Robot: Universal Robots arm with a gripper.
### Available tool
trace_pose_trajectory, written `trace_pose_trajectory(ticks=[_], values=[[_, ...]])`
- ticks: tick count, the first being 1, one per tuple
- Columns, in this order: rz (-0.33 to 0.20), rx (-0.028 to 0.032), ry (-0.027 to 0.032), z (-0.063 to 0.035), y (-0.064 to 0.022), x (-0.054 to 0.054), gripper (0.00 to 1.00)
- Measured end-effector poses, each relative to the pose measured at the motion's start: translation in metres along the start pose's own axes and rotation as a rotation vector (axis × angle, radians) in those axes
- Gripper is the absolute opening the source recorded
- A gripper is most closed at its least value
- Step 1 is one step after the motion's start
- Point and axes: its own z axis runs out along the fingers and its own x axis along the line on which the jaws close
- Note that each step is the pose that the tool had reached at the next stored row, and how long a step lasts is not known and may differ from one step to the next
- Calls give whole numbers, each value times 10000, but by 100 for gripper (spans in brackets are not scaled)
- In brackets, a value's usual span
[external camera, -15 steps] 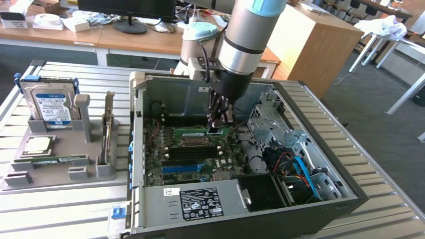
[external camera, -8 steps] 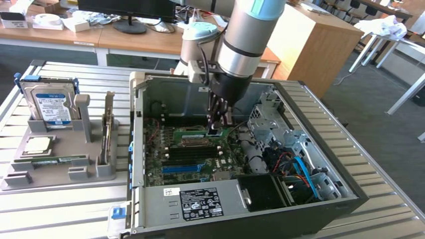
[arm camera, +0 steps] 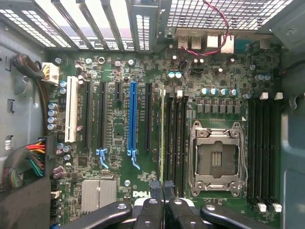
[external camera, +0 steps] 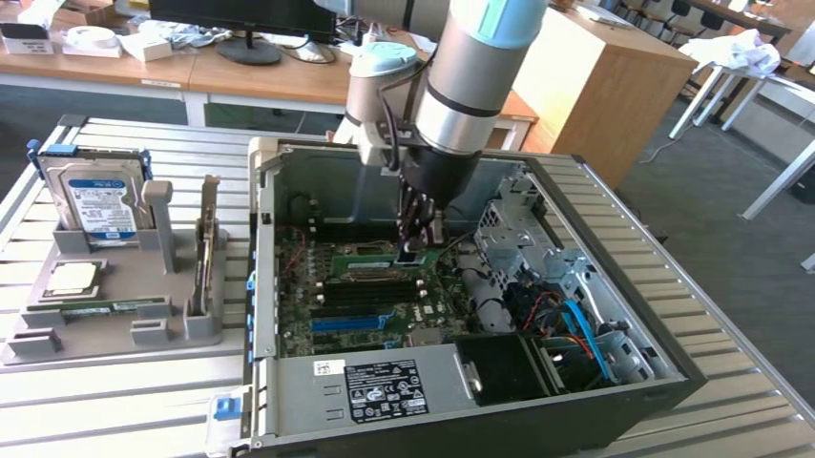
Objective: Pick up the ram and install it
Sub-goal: 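Insert the ram into the slot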
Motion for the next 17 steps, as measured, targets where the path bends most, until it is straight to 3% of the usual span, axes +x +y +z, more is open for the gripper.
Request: trace_pose_trajectory(ticks=[17], values=[[0,1,0,126,-5,2,11]])
